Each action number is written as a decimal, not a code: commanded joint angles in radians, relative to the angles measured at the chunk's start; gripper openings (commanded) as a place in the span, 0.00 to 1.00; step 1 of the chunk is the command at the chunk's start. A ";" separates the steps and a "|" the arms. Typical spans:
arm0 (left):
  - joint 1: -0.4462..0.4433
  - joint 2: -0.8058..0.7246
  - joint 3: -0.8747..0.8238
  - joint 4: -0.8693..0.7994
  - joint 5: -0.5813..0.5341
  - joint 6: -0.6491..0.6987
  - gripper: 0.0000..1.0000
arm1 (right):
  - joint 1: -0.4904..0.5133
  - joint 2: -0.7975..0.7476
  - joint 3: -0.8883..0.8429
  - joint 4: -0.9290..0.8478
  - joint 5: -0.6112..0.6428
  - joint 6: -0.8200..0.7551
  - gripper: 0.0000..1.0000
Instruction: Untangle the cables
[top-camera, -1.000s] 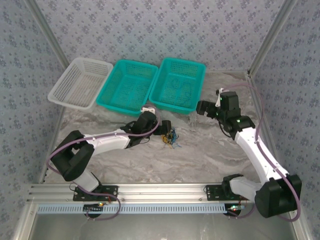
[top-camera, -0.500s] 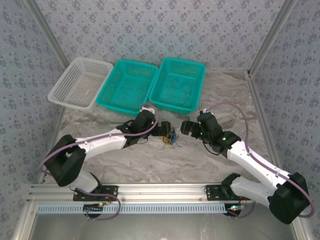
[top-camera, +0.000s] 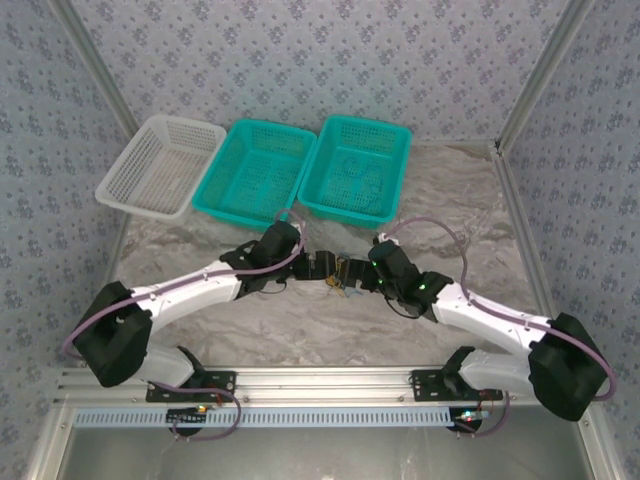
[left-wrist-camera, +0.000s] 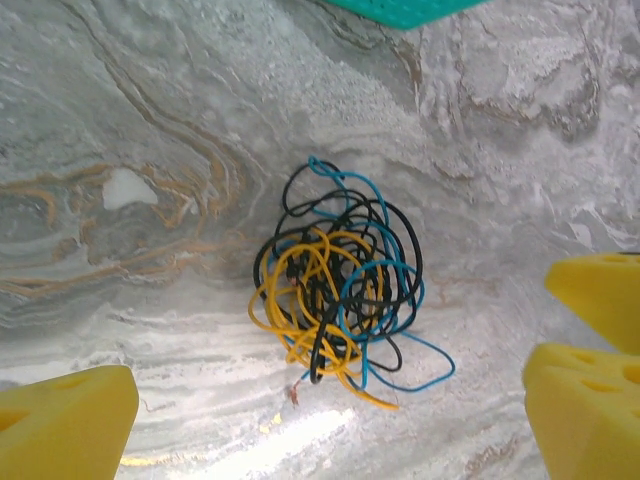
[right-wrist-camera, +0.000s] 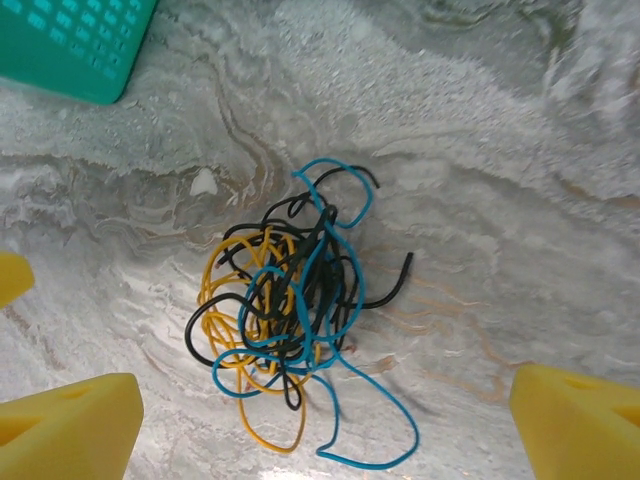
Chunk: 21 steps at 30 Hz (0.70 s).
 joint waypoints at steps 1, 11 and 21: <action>0.011 -0.026 -0.017 0.008 0.062 -0.025 1.00 | -0.023 0.018 -0.002 0.080 -0.075 0.017 0.95; 0.066 0.011 -0.047 0.032 0.071 -0.130 0.98 | -0.101 0.054 -0.014 0.035 -0.208 0.002 0.75; 0.066 0.044 -0.037 0.047 0.070 -0.127 1.00 | -0.092 0.061 -0.080 0.057 -0.287 -0.174 0.64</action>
